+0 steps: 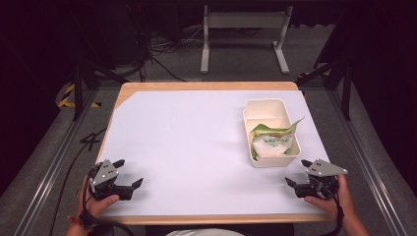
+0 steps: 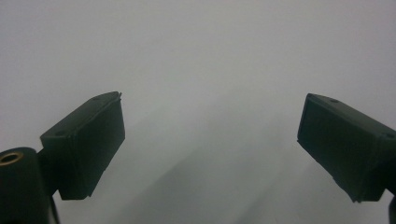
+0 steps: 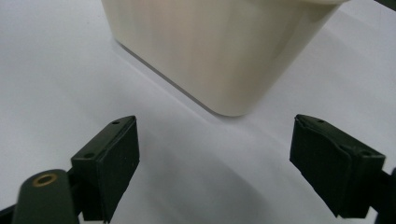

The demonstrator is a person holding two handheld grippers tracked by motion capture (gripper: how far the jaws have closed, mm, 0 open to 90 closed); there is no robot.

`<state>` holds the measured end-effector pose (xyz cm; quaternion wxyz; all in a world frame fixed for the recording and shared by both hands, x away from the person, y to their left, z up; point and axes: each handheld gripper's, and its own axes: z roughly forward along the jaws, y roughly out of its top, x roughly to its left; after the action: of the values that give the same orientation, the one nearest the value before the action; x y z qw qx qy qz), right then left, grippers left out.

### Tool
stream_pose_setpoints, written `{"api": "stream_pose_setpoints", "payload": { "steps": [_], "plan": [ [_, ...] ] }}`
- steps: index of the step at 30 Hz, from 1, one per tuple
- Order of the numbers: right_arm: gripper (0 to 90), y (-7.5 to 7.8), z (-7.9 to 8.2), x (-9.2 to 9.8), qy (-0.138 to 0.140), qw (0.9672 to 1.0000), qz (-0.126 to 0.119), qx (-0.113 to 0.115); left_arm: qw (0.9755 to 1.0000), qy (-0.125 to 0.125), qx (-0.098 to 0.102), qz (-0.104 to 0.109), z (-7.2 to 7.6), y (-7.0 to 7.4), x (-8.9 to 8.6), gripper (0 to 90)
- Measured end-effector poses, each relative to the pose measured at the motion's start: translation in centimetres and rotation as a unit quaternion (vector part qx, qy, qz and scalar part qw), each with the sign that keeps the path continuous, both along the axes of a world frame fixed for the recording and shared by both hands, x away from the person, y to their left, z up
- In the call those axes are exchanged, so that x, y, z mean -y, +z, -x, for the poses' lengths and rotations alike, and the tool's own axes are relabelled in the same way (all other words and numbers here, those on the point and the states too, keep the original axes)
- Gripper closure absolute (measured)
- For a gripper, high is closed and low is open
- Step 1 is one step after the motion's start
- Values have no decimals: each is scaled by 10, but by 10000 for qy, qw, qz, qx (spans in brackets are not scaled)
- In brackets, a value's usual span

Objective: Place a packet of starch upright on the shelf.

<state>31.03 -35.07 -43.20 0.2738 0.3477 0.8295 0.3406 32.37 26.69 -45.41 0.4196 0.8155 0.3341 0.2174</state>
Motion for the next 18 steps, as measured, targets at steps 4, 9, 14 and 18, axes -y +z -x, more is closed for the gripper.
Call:
{"api": "stream_pose_setpoints", "payload": {
  "steps": [4,9,14,18],
  "plan": [
    [155,0,0,0,-16,10000,2,-20,10000,-9,8,5,0,0,0,82],
    [155,0,0,0,-16,10000,8,-25,10000,-30,4,-16,-1,0,0,81],
    [155,-1,0,0,-11,10000,-2,-38,10000,-38,15,-18,-1,0,1,81],
    [155,-1,0,1,-7,10000,2,-34,10000,-47,9,-32,-3,0,3,80]
  ]
}}
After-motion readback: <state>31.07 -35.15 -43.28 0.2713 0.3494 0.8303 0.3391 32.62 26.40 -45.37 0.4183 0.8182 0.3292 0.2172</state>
